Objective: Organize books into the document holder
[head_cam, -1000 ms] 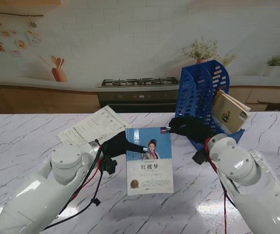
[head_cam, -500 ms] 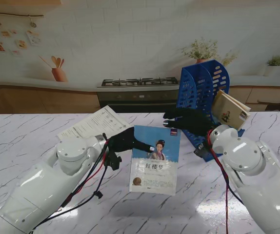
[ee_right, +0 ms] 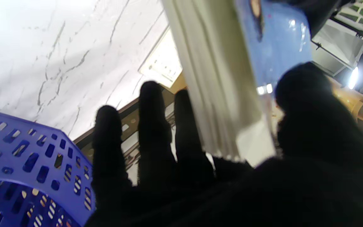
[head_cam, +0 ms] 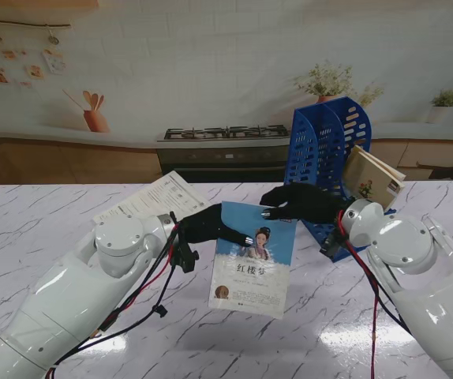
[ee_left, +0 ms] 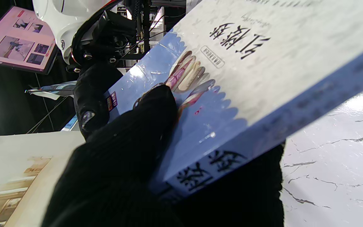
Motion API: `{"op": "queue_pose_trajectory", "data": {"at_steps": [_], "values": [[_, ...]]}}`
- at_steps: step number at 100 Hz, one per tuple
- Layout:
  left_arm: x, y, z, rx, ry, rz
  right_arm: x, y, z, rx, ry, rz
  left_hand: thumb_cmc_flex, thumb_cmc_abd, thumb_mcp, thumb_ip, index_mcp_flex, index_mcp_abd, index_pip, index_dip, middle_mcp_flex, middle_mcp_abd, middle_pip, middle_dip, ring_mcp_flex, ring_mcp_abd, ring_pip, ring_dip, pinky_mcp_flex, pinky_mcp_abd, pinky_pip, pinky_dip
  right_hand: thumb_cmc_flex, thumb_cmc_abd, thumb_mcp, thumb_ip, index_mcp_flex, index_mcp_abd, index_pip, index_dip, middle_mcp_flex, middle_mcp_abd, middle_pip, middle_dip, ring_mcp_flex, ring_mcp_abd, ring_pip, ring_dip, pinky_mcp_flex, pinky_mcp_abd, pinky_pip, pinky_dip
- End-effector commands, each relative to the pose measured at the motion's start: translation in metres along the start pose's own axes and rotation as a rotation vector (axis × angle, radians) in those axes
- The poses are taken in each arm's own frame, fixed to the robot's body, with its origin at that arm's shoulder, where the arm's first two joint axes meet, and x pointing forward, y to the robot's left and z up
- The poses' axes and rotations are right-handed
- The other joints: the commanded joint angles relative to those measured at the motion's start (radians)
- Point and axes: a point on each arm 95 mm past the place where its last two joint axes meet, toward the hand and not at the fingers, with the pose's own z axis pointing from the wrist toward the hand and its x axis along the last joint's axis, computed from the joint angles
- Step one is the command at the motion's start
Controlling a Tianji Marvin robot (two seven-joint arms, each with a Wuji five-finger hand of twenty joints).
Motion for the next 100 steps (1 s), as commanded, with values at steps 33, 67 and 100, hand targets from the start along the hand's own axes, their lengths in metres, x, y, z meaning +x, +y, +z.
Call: {"op": "queue_pose_trajectory", "data": {"at_steps": [33,67,100], "values": [[0.014,-0.003,0.012,-0.019,0.025,0.068,0.001,-0.003,0.002,0.158,0.025,0.029,0.118,0.067,0.206,0.025,0.078,-0.212,0.154,0.087,0.052,-0.094,0.026,0.029,0.090,-0.032,0.092,0.036,0.005,-0.090,0.067,0.012,0.239,-0.043,0.324,-0.054,-0.007,-0.069,0.484,-0.114,0.142,-0.003,0.182,0.171,0.146,-0.053,0.251,0.106,0.161,0.028,0.229,0.119],[0.010,-0.006,0.024,0.007,0.024,0.037,-0.008,-0.011,0.003,0.198,-0.012,0.086,0.114,0.067,0.212,0.024,0.079,-0.211,0.152,0.094,0.053,-0.094,0.027,0.027,0.091,-0.029,0.090,0.036,0.015,-0.091,0.063,0.007,0.255,0.114,0.637,0.039,0.128,-0.128,0.468,0.431,0.167,0.002,0.415,0.246,0.298,-0.085,0.479,0.137,0.402,0.002,0.438,0.167],[0.005,-0.010,0.032,0.056,0.013,0.037,-0.018,-0.020,0.002,0.088,0.024,0.087,0.148,0.069,0.140,0.014,0.065,-0.200,0.124,0.062,0.025,-0.058,-0.016,-0.030,0.042,-0.010,0.077,0.035,-0.056,-0.058,0.075,0.034,0.315,0.167,0.628,0.003,0.124,-0.232,0.765,0.682,0.136,-0.050,0.846,0.492,0.479,-0.414,1.162,0.364,0.921,-0.284,0.840,0.258]]}}
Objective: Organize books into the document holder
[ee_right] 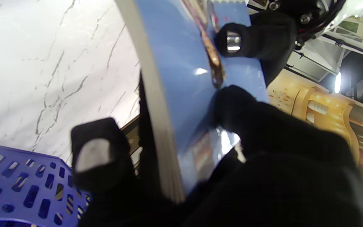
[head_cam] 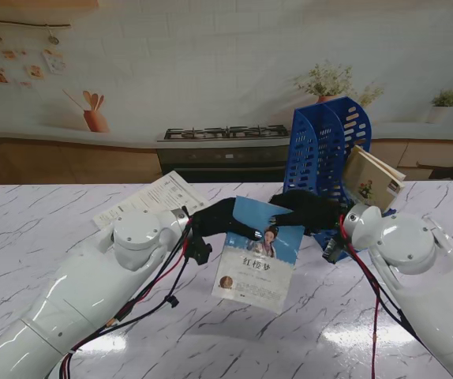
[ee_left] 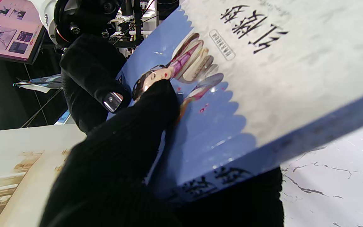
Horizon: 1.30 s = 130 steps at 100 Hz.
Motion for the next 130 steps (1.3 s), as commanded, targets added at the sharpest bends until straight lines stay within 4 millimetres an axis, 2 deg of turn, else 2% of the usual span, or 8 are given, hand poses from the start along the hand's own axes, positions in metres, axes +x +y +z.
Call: {"op": "queue_pose_trajectory", "data": {"at_steps": [1,10,22,29,37,53,67,130], "values": [[0.008,-0.002,0.004,0.009,0.032,0.014,-0.004,-0.014,0.000,0.001,-0.002,0.008,0.159,0.084,0.128,0.036,0.026,-0.132,0.074,0.021,0.012,-0.015,-0.026,-0.027,0.035,-0.007,0.056,0.019,-0.044,-0.053,0.044,0.018,0.204,0.159,0.123,0.055,0.150,-0.317,0.433,0.144,0.015,-0.064,0.196,0.105,0.191,-0.334,0.588,0.139,0.103,-0.288,0.145,0.025],[0.007,-0.003,0.004,0.023,0.033,0.014,-0.004,-0.015,-0.002,-0.028,-0.003,0.002,0.170,0.101,0.070,0.050,0.020,-0.113,0.042,-0.069,-0.005,0.003,-0.044,-0.074,-0.015,0.006,0.046,-0.007,-0.130,-0.016,0.041,0.108,0.211,0.169,0.115,0.055,0.144,-0.327,0.460,0.149,0.014,-0.074,0.205,0.139,0.191,-0.373,0.633,0.166,0.116,-0.317,0.165,0.041],[0.005,-0.005,0.001,0.036,0.030,0.036,-0.004,-0.013,-0.005,-0.079,-0.008,-0.006,0.122,0.089,-0.038,0.059,-0.007,-0.088,-0.041,-0.187,-0.029,0.020,-0.155,-0.113,-0.132,0.028,-0.061,-0.069,-0.297,0.048,-0.055,0.170,0.217,0.179,0.106,0.049,0.135,-0.342,0.487,0.154,0.007,-0.087,0.209,0.167,0.191,-0.389,0.651,0.180,0.117,-0.324,0.168,0.054],[0.004,-0.006,-0.001,0.041,0.032,0.033,-0.002,-0.012,-0.007,-0.118,-0.009,-0.002,0.063,0.096,-0.076,0.062,-0.022,-0.061,-0.145,-0.231,-0.158,0.044,-0.079,-0.239,-0.235,0.045,-0.159,-0.161,-0.428,0.090,-0.180,0.214,0.219,0.180,0.104,0.048,0.131,-0.341,0.493,0.154,0.003,-0.087,0.207,0.172,0.191,-0.388,0.653,0.182,0.117,-0.324,0.168,0.057],[0.004,-0.008,-0.005,0.048,0.034,0.031,0.001,-0.009,-0.009,-0.164,-0.012,-0.003,-0.008,0.124,-0.092,0.070,-0.032,-0.036,-0.278,-0.254,-0.275,0.050,-0.041,-0.417,-0.338,0.056,-0.271,-0.217,-0.567,0.118,-0.294,0.196,0.224,0.181,0.103,0.044,0.127,-0.345,0.503,0.155,-0.001,-0.089,0.208,0.183,0.191,-0.388,0.655,0.185,0.117,-0.324,0.167,0.059],[0.003,-0.013,-0.015,0.083,0.025,0.065,0.009,0.003,-0.020,-0.247,-0.026,-0.011,-0.141,0.196,-0.147,0.106,-0.072,-0.012,-0.445,-0.279,-0.394,0.065,-0.116,-0.486,-0.486,0.063,-0.444,-0.298,-0.744,0.117,-0.480,0.098,0.225,0.182,0.100,0.041,0.119,-0.345,0.506,0.153,-0.006,-0.088,0.205,0.190,0.191,-0.387,0.656,0.186,0.116,-0.321,0.165,0.061],[0.000,-0.017,-0.027,0.100,0.013,0.071,0.016,0.016,-0.035,-0.320,-0.048,-0.014,-0.185,0.189,-0.231,0.098,-0.078,-0.012,-0.503,-0.289,-0.420,0.060,-0.145,-0.497,-0.515,0.070,-0.499,-0.317,-0.775,0.121,-0.522,0.065,0.229,0.180,0.098,0.038,0.113,-0.341,0.506,0.150,-0.013,-0.083,0.202,0.199,0.188,-0.385,0.656,0.187,0.116,-0.315,0.163,0.064],[-0.024,-0.019,-0.048,0.152,-0.055,0.064,0.047,0.070,-0.102,-0.635,-0.186,-0.142,-0.156,0.173,-0.216,0.104,-0.063,-0.020,-0.453,-0.242,-0.406,0.048,-0.145,-0.492,-0.510,0.071,-0.522,-0.320,-0.786,0.119,-0.544,0.046,0.228,0.191,0.080,0.042,0.103,-0.353,0.508,0.149,-0.016,-0.100,0.193,0.218,0.179,-0.397,0.655,0.194,0.116,-0.327,0.159,0.076]]}}
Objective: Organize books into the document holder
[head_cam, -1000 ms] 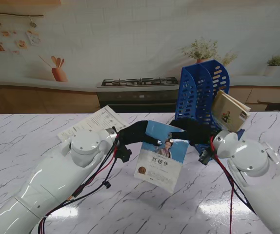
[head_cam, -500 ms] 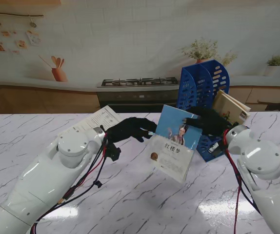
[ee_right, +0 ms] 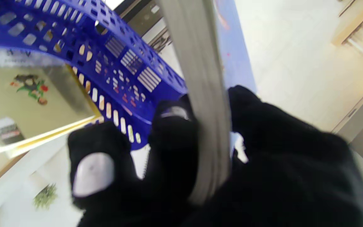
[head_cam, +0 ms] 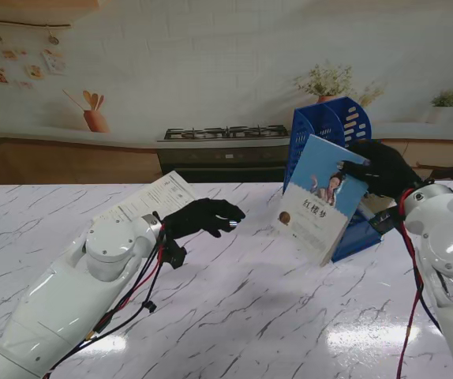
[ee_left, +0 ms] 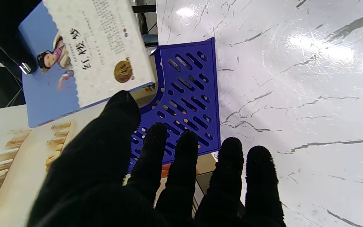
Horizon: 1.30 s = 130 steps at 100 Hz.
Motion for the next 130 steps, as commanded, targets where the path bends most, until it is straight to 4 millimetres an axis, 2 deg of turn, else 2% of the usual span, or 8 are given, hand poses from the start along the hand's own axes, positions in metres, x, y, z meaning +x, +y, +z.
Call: {"op": "queue_pose_trajectory", "data": {"at_steps": [1,20,50,70,96,113,119,130], "values": [[-0.005,0.002,-0.001,-0.006,0.003,-0.001,0.004,0.011,-0.005,-0.045,-0.004,-0.017,0.003,0.004,-0.004,0.033,-0.001,-0.012,0.014,0.017,-0.010,-0.021,-0.010,-0.006,-0.012,-0.004,-0.021,-0.010,-0.010,0.009,-0.032,-0.013,0.228,0.168,0.134,0.043,0.073,-0.373,0.500,0.124,-0.017,-0.087,0.044,0.027,0.077,-0.209,0.102,0.039,0.048,-0.328,0.136,0.029],[-0.011,0.001,-0.003,-0.004,-0.012,-0.008,-0.007,0.027,-0.010,-0.106,-0.058,-0.067,0.000,0.004,0.005,0.032,-0.002,-0.014,0.024,0.025,-0.011,-0.016,-0.010,-0.006,-0.010,-0.005,-0.020,-0.009,-0.014,0.008,-0.036,-0.016,0.227,0.173,0.129,0.047,0.076,-0.380,0.498,0.124,-0.014,-0.091,0.039,0.031,0.083,-0.216,0.096,0.042,0.053,-0.363,0.157,0.054],[-0.017,-0.004,-0.009,0.000,-0.035,-0.035,-0.023,0.043,-0.010,-0.178,-0.133,-0.125,0.001,0.001,0.011,0.031,0.001,-0.017,0.027,0.028,0.002,-0.021,-0.003,-0.003,-0.010,-0.004,-0.020,-0.008,-0.020,0.005,-0.039,-0.020,0.226,0.174,0.125,0.047,0.076,-0.380,0.496,0.124,-0.018,-0.089,0.035,0.031,0.083,-0.210,0.096,0.046,0.053,-0.357,0.159,0.060],[-0.021,-0.006,-0.012,0.008,-0.056,-0.020,-0.031,0.056,-0.010,-0.234,-0.173,-0.184,-0.001,0.001,0.016,0.030,0.004,-0.021,0.032,0.031,0.020,-0.020,0.028,0.020,-0.001,-0.020,-0.008,0.000,-0.024,-0.008,-0.037,-0.020,0.230,0.173,0.120,0.043,0.066,-0.373,0.488,0.122,-0.030,-0.083,0.030,0.035,0.075,-0.205,0.092,0.047,0.053,-0.356,0.159,0.062],[-0.028,-0.007,-0.016,0.009,-0.078,-0.020,-0.037,0.065,-0.009,-0.291,-0.198,-0.250,-0.001,-0.001,0.020,0.030,0.004,-0.024,0.042,0.037,0.032,-0.020,0.048,0.038,0.006,-0.020,0.003,0.008,-0.024,-0.009,-0.034,-0.020,0.232,0.176,0.113,0.040,0.059,-0.375,0.489,0.126,-0.037,-0.088,0.029,0.041,0.068,-0.206,0.090,0.050,0.053,-0.354,0.158,0.063],[-0.030,-0.008,-0.017,0.009,-0.086,-0.018,-0.039,0.069,-0.008,-0.323,-0.204,-0.313,-0.001,-0.004,0.023,0.030,0.000,-0.021,0.042,0.038,0.031,-0.019,0.050,0.043,0.008,-0.019,0.005,0.010,-0.025,-0.007,-0.033,-0.020,0.232,0.182,0.108,0.042,0.058,-0.388,0.492,0.129,-0.034,-0.100,0.028,0.045,0.066,-0.215,0.086,0.053,0.052,-0.360,0.150,0.062],[-0.030,-0.008,-0.017,0.010,-0.086,-0.018,-0.040,0.071,-0.006,-0.339,-0.202,-0.333,0.000,-0.005,0.025,0.030,0.001,-0.023,0.042,0.038,0.030,-0.021,0.050,0.044,0.008,-0.020,0.005,0.010,-0.025,-0.007,-0.033,-0.020,0.231,0.186,0.105,0.046,0.059,-0.394,0.495,0.130,-0.030,-0.119,0.026,0.045,0.068,-0.220,0.083,0.054,0.052,-0.369,0.147,0.063],[-0.031,-0.008,-0.017,0.009,-0.088,-0.022,-0.041,0.071,-0.002,-0.364,-0.195,-0.342,-0.001,-0.005,0.026,0.030,0.001,-0.022,0.043,0.039,0.030,-0.022,0.050,0.045,0.008,-0.019,0.006,0.011,-0.025,-0.007,-0.033,-0.020,0.231,0.186,0.105,0.047,0.063,-0.394,0.497,0.129,-0.026,-0.117,0.025,0.045,0.069,-0.219,0.082,0.056,0.052,-0.371,0.147,0.064]]}}
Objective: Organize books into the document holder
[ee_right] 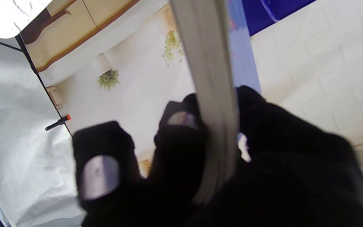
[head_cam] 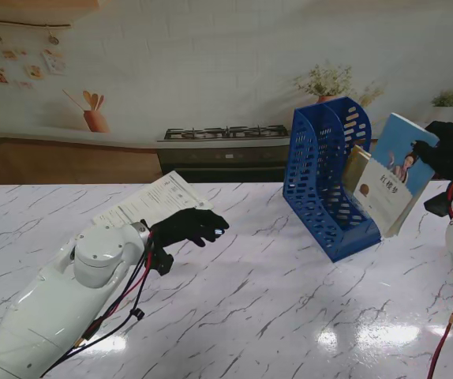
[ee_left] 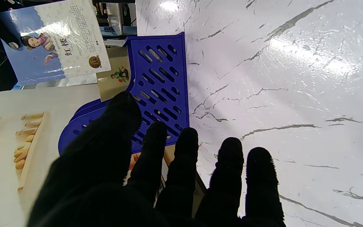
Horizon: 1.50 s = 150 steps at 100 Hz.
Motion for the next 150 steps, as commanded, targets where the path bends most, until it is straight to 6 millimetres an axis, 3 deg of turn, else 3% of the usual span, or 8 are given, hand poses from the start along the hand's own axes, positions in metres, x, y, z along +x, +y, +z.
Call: {"op": "queue_pose_trajectory", "data": {"at_steps": [1,68,150], "values": [[-0.002,0.004,0.000,-0.015,0.011,-0.003,0.004,-0.001,0.003,-0.021,0.013,0.013,-0.002,-0.005,0.015,0.030,0.001,-0.022,0.009,0.015,0.004,-0.021,0.013,0.008,0.008,-0.019,0.006,0.011,-0.010,-0.007,-0.025,-0.009,0.229,0.165,0.138,0.047,0.064,-0.394,0.497,0.120,-0.025,-0.102,0.026,0.024,0.055,-0.171,0.060,0.021,0.047,-0.370,0.144,0.018],[-0.004,0.003,0.000,-0.016,-0.006,-0.013,-0.003,-0.046,0.058,-0.079,0.087,0.001,-0.003,-0.004,0.016,0.029,0.003,-0.027,0.015,0.017,0.011,-0.022,0.017,0.013,0.013,-0.018,0.012,0.014,-0.009,-0.010,-0.022,-0.009,0.231,0.175,0.131,0.044,0.056,-0.419,0.521,0.108,-0.029,-0.112,0.031,0.016,0.054,-0.162,0.053,0.024,0.043,-0.352,0.131,0.021],[-0.005,-0.001,0.000,-0.014,-0.007,-0.028,-0.038,-0.100,0.073,-0.066,0.220,-0.053,-0.002,-0.003,0.016,0.029,0.005,-0.027,0.016,0.017,0.012,-0.023,0.017,0.014,0.017,-0.017,0.017,0.016,-0.009,-0.013,-0.018,-0.007,0.243,0.213,0.089,0.049,0.025,-0.480,0.574,0.085,-0.046,-0.175,0.028,0.015,0.033,-0.188,0.008,0.027,0.034,-0.369,0.064,0.017]]}}
